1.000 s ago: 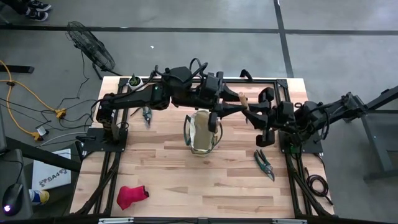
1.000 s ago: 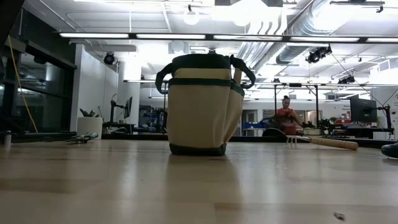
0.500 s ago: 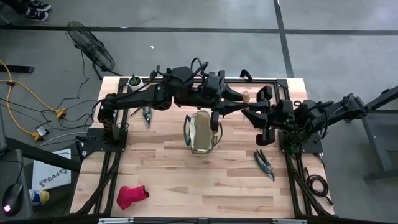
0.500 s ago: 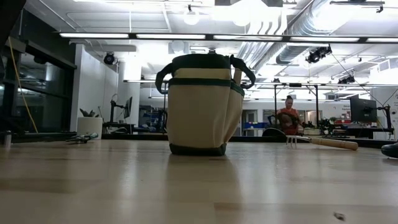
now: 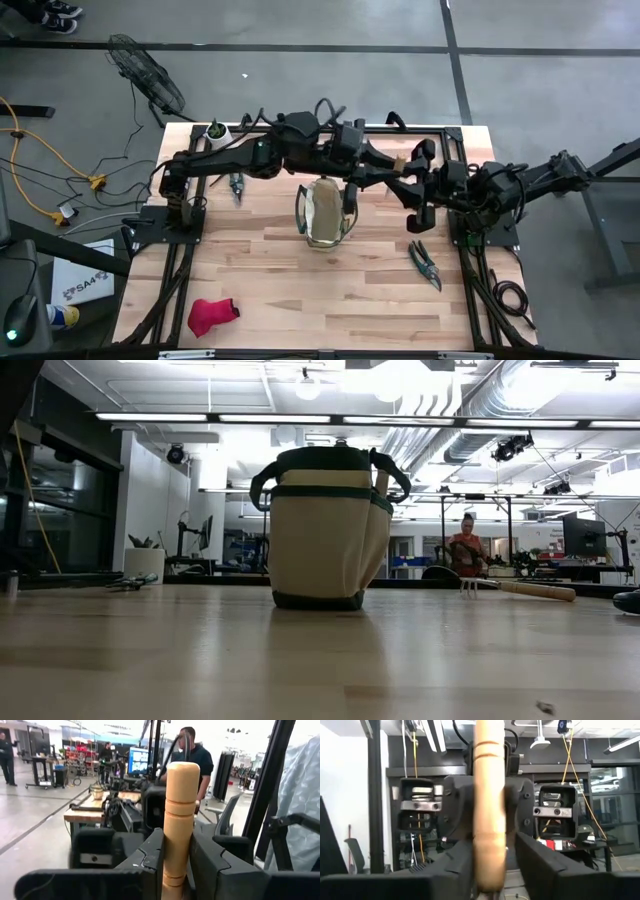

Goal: Pick & Place Garden tools in Gardening bag
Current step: Put the trowel into the gardening bag

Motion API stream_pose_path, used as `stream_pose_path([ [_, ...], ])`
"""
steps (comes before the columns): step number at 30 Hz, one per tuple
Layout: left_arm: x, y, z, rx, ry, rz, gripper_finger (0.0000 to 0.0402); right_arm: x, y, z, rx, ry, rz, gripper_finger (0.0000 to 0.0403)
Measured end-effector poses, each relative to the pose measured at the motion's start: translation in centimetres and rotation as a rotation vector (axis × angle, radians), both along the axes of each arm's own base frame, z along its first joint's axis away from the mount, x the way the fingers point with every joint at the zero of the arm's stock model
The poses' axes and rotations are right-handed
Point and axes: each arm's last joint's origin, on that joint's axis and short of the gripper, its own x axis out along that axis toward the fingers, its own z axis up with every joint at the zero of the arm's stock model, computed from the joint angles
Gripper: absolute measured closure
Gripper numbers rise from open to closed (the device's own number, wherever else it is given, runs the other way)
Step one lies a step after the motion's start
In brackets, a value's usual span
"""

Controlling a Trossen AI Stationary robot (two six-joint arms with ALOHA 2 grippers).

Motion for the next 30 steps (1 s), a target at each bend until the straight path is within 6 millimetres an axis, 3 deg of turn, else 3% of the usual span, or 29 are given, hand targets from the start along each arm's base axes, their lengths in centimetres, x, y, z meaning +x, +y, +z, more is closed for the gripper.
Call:
stream_pose_path([
  [4,0.0,-0.1,-0.2,0.007,0.018,0.001,0.0341,-0.2,0.3,0.0,0.010,0.009,-0.002,0.0211],
  [9,0.1,0.0,-0.5,0.026,0.046,0.019,0.0341,-1.1,0.8,-0.1,0.035,0.068,-0.042,0.0183],
  [22,-0.4,0.2,-1.1,0.082,0.151,0.094,0.0341,-4.6,2.2,0.1,0.097,0.145,0.059,0.0184],
  [30,-0.5,0.2,-1.6,0.102,0.203,0.094,0.0341,-4.9,1.6,0.9,0.047,0.086,-0.009,0.0183],
])
